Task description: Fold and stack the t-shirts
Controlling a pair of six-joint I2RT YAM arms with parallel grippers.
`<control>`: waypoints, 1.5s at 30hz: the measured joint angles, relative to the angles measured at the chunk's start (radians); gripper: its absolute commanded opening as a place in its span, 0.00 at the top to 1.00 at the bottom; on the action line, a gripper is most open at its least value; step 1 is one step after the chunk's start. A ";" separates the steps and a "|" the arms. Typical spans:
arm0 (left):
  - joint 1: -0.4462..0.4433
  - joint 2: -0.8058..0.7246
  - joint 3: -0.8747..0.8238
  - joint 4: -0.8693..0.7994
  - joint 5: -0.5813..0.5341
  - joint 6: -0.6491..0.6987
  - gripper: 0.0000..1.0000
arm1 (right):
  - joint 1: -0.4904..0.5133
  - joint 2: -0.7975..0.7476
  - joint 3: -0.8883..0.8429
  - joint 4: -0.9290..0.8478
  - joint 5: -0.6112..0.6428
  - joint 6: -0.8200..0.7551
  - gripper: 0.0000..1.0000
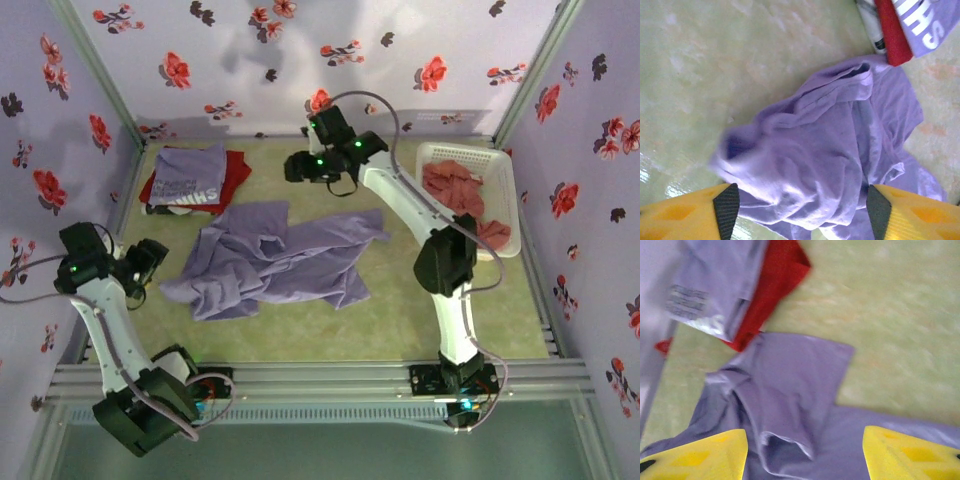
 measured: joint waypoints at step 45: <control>-1.046 1.469 1.205 0.017 -0.605 0.044 0.54 | -0.059 -0.570 -0.892 0.095 0.102 0.236 0.36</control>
